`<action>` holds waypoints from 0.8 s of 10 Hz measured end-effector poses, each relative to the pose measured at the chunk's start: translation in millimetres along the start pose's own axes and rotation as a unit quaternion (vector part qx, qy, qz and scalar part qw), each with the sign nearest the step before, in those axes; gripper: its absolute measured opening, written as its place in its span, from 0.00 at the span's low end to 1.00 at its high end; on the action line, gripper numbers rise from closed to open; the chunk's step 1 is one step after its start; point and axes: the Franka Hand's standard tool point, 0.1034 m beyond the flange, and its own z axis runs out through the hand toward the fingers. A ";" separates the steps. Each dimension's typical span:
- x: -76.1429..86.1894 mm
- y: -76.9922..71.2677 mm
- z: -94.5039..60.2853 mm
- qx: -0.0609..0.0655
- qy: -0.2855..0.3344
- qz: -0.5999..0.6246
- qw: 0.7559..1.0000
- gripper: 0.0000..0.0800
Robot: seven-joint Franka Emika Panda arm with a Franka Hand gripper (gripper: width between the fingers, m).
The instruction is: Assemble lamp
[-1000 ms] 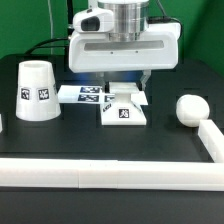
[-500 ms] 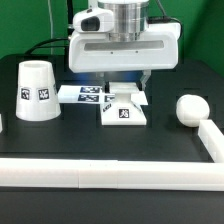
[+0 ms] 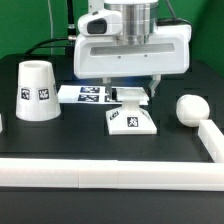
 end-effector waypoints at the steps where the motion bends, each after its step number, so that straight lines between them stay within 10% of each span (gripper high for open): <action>1: 16.4 -3.4 0.0 0.001 0.009 -0.003 1.000 0.67; 8: 111.1 -45.6 1.2 0.014 0.070 0.026 0.997 0.67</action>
Offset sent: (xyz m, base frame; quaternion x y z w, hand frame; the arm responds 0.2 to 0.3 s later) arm 0.0505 0.0223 -0.0149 -0.0193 0.0152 0.0478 0.9986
